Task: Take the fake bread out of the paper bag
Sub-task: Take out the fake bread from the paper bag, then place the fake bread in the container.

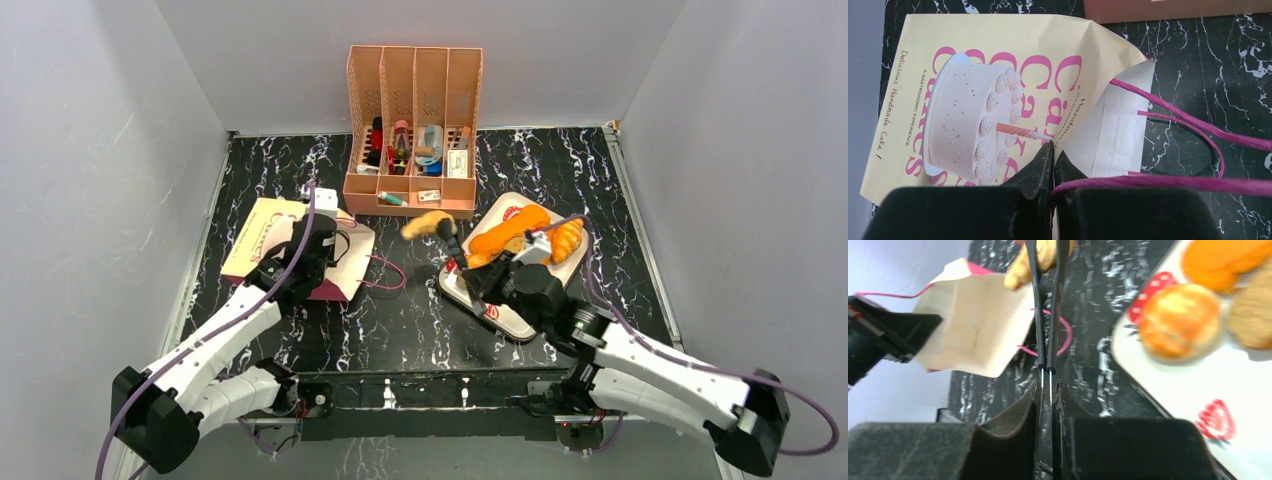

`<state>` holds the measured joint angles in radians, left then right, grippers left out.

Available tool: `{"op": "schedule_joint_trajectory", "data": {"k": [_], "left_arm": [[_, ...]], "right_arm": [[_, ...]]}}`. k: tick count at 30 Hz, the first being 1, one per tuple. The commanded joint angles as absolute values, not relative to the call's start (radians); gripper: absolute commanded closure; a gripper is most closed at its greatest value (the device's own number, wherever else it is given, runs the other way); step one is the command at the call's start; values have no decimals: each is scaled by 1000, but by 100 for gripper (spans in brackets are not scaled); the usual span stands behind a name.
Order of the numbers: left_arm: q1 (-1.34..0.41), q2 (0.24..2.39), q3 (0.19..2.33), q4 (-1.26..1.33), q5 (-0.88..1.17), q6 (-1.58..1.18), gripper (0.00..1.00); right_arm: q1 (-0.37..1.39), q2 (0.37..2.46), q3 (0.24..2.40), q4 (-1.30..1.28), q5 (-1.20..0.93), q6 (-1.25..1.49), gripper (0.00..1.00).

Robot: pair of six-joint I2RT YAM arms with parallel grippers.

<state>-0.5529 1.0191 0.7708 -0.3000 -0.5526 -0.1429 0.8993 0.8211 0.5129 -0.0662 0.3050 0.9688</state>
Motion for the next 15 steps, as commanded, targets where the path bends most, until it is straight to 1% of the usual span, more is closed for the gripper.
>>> {"op": "schedule_joint_trajectory", "data": {"k": [1, 5, 7, 11, 15], "left_arm": [[-554, 942, 797, -326, -544, -140, 100], [-554, 923, 809, -328, -523, -131, 100], [-554, 921, 813, -330, -519, -128, 100], [-553, 926, 818, -330, -506, -125, 100], [-554, 928, 824, -331, -483, -128, 100]], "right_arm": [[902, 584, 589, -425, 532, 978, 100], [902, 433, 646, -690, 540, 1047, 100], [902, 375, 670, -783, 543, 1060, 100], [902, 331, 724, -940, 559, 1108, 100], [902, 280, 741, -998, 615, 1154, 100]]}}
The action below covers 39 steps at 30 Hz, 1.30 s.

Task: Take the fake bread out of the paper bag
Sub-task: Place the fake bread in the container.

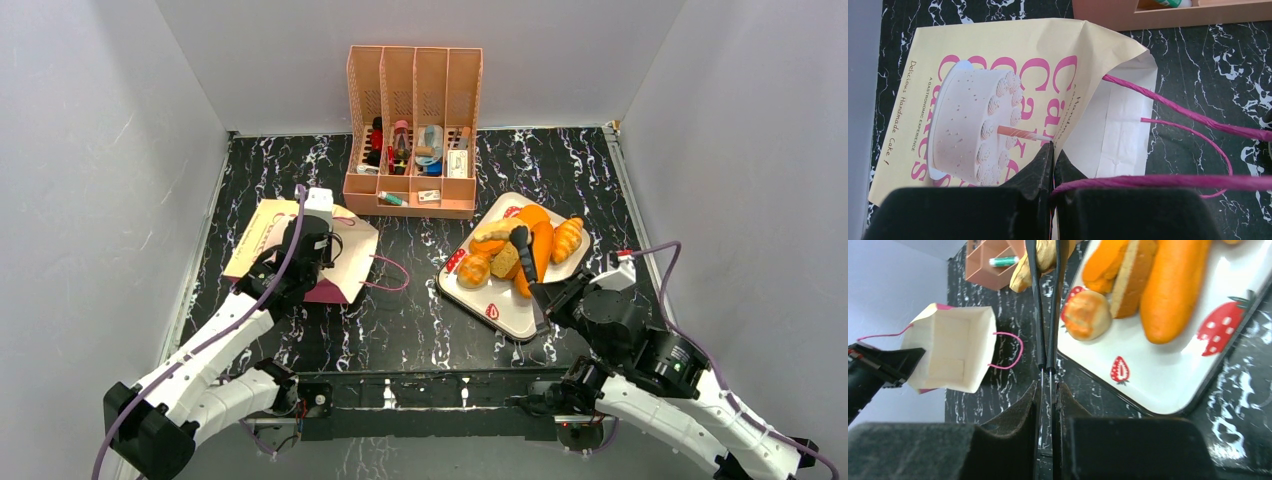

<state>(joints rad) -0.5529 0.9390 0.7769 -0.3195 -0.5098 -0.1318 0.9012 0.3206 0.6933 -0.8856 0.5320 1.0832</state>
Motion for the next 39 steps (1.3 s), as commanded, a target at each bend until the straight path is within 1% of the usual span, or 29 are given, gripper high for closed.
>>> {"op": "schedule_joint_trajectory", "data": {"k": [1, 6, 10, 15, 18, 29, 39], "left_arm": [[-554, 927, 825, -333, -480, -127, 100], [-554, 928, 837, -347, -456, -129, 100], [-553, 918, 849, -360, -447, -127, 100], [-554, 911, 850, -363, -443, -117, 100], [-553, 917, 849, -360, -439, -117, 100], [-554, 926, 850, -367, -428, -135, 100], [-554, 939, 856, -368, -411, -138, 100]], "right_arm": [[901, 269, 739, -994, 627, 1167, 100], [902, 272, 725, -1006, 674, 1281, 100], [902, 294, 740, -1064, 673, 1317, 100], [901, 311, 794, -1102, 514, 1250, 100], [895, 321, 832, -1161, 457, 1239, 100], [875, 281, 822, -1229, 319, 1224, 100], [870, 285, 826, -1262, 289, 1221, 99]]}}
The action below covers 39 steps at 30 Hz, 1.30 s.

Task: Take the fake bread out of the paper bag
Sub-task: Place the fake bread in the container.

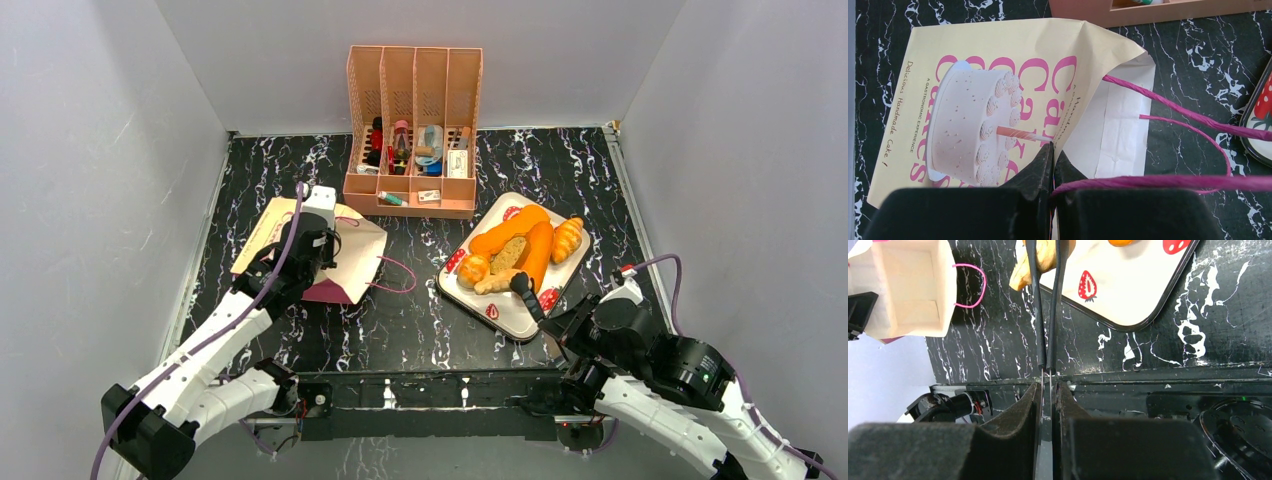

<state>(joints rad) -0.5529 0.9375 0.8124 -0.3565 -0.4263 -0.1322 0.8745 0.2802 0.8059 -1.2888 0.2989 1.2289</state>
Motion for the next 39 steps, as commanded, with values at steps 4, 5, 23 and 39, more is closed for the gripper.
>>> {"op": "schedule_joint_trajectory", "data": {"k": [4, 5, 23, 39], "left_arm": [[-554, 947, 862, -366, -407, -135, 100], [-554, 947, 864, -365, -406, -135, 100], [-553, 947, 845, -344, -372, -135, 100], [-554, 953, 821, -316, -357, -120, 100]], "right_arm": [[868, 315, 827, -1249, 291, 1207, 91], [869, 317, 825, -1241, 291, 1205, 89], [870, 328, 780, -1217, 309, 1260, 75], [870, 376, 753, -1101, 372, 1266, 72]]}}
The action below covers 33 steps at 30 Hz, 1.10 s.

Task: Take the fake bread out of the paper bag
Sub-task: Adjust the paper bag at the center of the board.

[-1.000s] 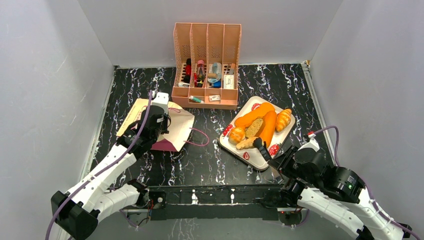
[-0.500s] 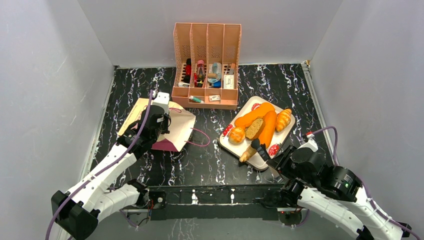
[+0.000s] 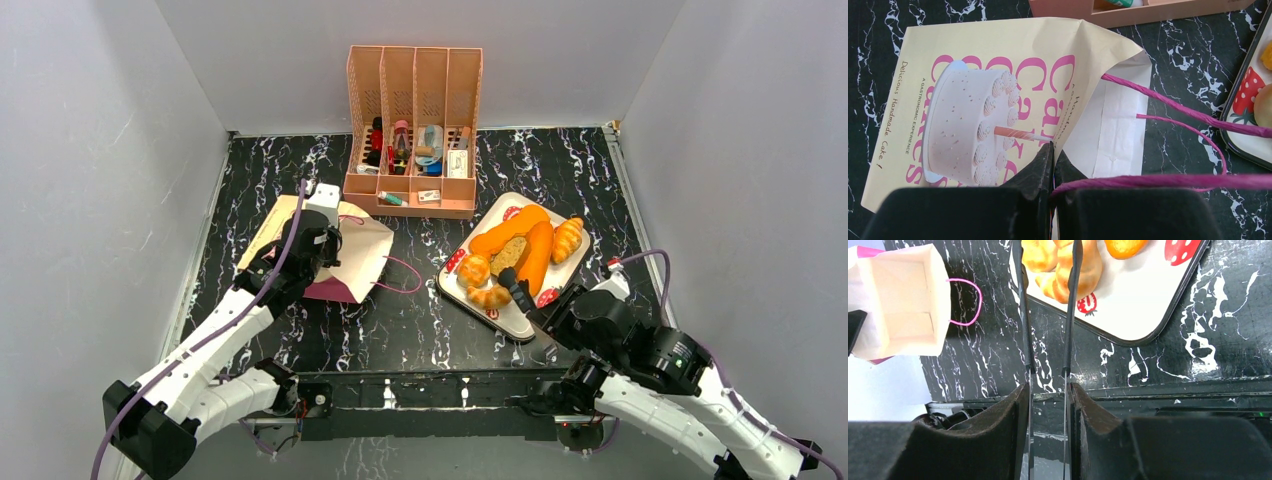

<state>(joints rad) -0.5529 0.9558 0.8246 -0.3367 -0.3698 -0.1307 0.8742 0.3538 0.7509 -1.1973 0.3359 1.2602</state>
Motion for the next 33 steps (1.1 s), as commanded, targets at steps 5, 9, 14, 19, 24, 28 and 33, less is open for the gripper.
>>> {"op": "schedule_joint_trajectory", "data": {"k": [5, 9, 14, 19, 24, 28, 33], "left_arm": [[-553, 934, 799, -306, -306, -82, 100], [-554, 876, 759, -291, -108, -15, 100], [-554, 840, 751, -365, 10, 46, 100], [-553, 799, 798, -455, 191, 110, 100], [-553, 716, 845, -563, 288, 150, 100], [-552, 671, 874, -598, 270, 107, 100], [-552, 646, 900, -573, 209, 35, 100]], "right_arm": [[870, 424, 814, -1067, 386, 1187, 75], [870, 493, 871, -998, 370, 1081, 80], [870, 564, 863, -858, 323, 967, 83], [870, 581, 810, -712, 290, 868, 83], [870, 585, 745, -592, 269, 796, 83], [870, 584, 722, -536, 262, 759, 83], [870, 592, 705, -491, 249, 729, 83]]}}
